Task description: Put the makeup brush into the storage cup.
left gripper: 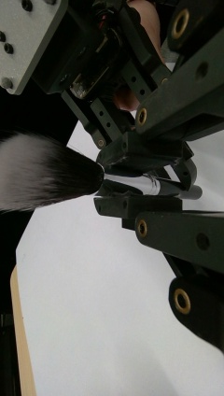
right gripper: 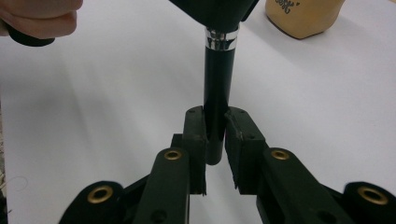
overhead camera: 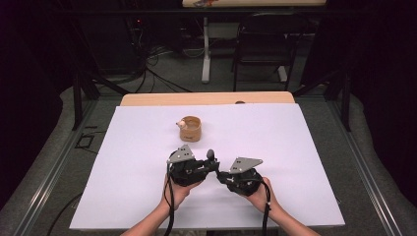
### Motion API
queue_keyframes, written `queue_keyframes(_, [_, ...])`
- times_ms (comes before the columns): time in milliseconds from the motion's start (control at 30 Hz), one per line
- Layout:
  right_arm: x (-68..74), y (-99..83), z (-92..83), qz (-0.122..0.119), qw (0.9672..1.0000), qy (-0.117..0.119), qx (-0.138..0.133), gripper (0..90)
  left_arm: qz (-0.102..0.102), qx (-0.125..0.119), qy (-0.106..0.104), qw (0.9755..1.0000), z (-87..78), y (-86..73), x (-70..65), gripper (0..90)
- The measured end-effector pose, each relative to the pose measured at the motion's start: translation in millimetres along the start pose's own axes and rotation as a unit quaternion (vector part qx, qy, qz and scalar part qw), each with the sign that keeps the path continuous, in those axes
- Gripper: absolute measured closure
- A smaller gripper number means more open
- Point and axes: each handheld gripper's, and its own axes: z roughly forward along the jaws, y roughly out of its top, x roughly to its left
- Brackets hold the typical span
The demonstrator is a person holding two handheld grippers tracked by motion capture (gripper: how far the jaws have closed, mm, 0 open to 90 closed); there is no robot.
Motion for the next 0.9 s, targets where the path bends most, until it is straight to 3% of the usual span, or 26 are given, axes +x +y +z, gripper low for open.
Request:
queue_keyframes(100, [-0.9, 0.8, -0.9, 0.002, 1.0, -0.002, 0.004, 71.7, 0.01, 0.002, 0.003, 0.9999, 0.2, 1.6, -2.0, 77.7])
queue_keyframes(267, [-3.8, 0.1, -3.0, 0.015, 0.9997, -0.014, 0.01, 45.3, 0.029, 0.007, 0.007, 0.9995, -2.8, 3.9, -3.1, 77.7])
queue_keyframes(500, [-15.0, -5.7, -14.9, 0.031, 0.9993, -0.018, 0.005, 21.4, 0.062, 0.012, 0.027, 0.9977, -10.0, 8.9, -5.0, 77.7])
queue_keyframes(900, [-31.3, -11.0, -42.8, 0.042, 0.9986, -0.028, -0.013, 7.5, 0.09, 0.033, 0.047, 0.9943, -20.6, 18.0, 1.5, 77.8])
